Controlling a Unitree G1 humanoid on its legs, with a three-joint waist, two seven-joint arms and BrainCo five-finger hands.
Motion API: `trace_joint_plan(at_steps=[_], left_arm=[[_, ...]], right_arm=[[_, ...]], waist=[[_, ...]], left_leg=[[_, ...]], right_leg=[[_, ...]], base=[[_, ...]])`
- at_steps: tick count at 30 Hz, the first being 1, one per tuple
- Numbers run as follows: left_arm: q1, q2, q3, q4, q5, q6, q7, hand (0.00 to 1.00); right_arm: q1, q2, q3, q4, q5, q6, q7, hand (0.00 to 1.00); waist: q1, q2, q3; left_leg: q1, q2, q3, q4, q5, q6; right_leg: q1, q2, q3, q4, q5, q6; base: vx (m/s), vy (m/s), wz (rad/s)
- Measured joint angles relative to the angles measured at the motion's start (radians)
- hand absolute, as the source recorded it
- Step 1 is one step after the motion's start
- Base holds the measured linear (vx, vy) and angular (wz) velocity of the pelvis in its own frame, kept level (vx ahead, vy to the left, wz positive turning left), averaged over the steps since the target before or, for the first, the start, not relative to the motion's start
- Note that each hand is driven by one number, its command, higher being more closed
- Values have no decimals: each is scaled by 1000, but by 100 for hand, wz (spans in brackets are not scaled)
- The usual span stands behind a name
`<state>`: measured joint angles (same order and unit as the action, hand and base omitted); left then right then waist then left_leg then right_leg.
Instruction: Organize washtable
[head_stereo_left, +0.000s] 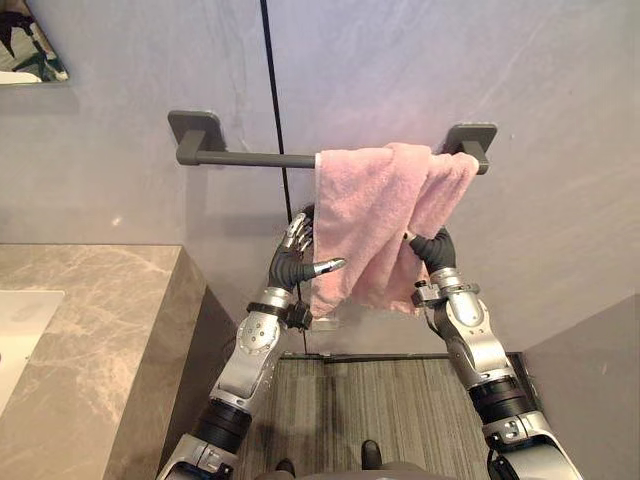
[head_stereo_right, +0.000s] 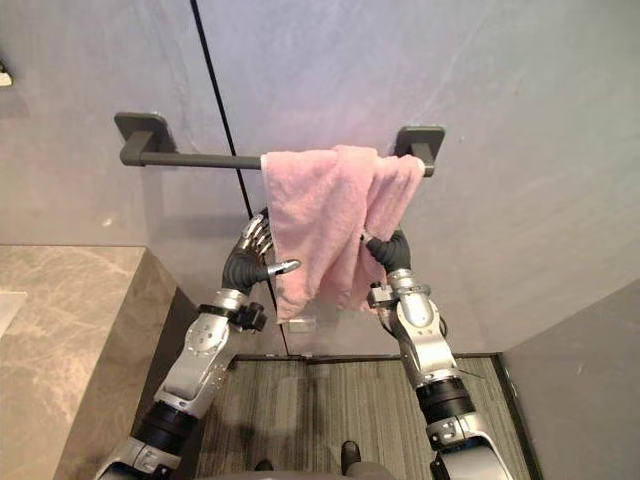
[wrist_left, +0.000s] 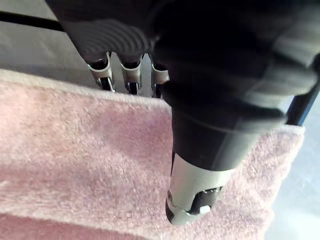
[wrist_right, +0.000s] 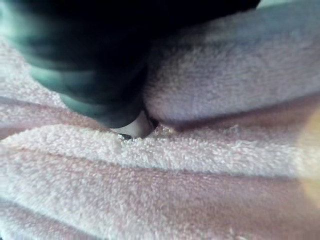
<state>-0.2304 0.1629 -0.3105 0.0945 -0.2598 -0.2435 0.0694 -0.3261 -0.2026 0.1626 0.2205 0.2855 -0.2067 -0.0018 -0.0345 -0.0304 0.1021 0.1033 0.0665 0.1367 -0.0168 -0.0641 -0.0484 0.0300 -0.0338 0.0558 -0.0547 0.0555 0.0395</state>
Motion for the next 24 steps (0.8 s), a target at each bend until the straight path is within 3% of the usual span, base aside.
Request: trace_joint_plan(at_steps=[24], left_arm=[[-75,0,0,57,35,-5,18,100]], right_arm=[[-23,-1,13,10,-2,19,5,100]], waist=[[-9,-8,-5]], left_leg=[[-6,-2,-2,-3,8,3]], right_leg=[[3,-2,-2,-20,15,2]], base=[[-16,-6,0]])
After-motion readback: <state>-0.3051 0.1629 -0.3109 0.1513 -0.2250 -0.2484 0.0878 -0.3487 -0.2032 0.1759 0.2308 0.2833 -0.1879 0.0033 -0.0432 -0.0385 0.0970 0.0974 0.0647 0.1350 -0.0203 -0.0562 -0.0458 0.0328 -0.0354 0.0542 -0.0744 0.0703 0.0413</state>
